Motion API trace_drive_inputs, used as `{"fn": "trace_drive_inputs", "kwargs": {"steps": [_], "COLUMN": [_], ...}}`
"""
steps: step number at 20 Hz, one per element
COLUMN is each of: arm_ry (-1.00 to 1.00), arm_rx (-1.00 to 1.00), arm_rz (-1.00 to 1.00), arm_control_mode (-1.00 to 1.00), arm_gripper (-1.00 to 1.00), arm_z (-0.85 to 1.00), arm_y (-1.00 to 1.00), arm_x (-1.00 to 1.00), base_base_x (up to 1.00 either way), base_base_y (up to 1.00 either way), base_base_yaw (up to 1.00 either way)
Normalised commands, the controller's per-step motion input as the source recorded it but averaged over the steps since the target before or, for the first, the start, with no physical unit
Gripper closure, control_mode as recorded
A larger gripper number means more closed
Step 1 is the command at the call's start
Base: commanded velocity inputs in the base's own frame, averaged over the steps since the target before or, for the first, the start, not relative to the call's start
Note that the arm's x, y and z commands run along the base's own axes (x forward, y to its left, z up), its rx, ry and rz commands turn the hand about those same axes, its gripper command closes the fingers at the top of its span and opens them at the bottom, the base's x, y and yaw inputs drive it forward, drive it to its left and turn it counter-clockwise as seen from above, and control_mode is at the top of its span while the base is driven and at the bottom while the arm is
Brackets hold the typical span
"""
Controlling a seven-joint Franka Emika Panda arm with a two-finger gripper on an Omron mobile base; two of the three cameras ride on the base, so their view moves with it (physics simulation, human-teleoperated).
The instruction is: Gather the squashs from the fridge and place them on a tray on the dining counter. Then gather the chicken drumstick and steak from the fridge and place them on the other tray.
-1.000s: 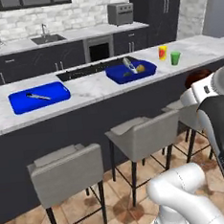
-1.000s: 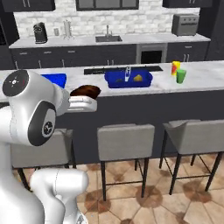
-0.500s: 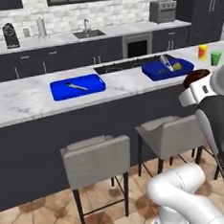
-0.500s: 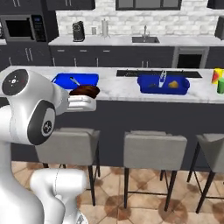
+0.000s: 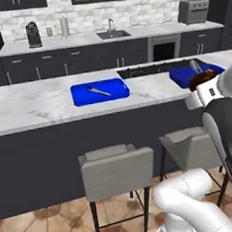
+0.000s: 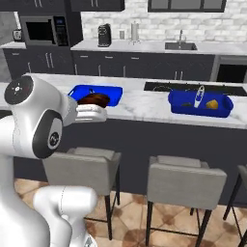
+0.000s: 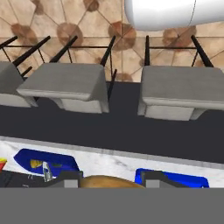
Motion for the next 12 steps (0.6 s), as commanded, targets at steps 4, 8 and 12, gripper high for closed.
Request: {"fn": "trace_drive_inputs", "kwargs": {"steps": [4, 8, 12], "arm_ry": [0.0, 0.0, 0.0], "arm_rx": [0.0, 0.0, 0.0], "arm_rz": [0.0, 0.0, 0.0], "arm_control_mode": [1.0, 1.0, 1.0], "arm_gripper": [1.0, 1.0, 1.0], "arm_z": [0.0, 0.0, 0.0], "arm_y": [0.0, 0.0, 0.0], "arm_x": [0.0, 0.0, 0.0], "base_base_x": [0.46, 0.49, 0.52], "base_base_y": [0.52, 0.38, 0.26], "base_base_yaw": [0.06, 0.02, 0.0]}}
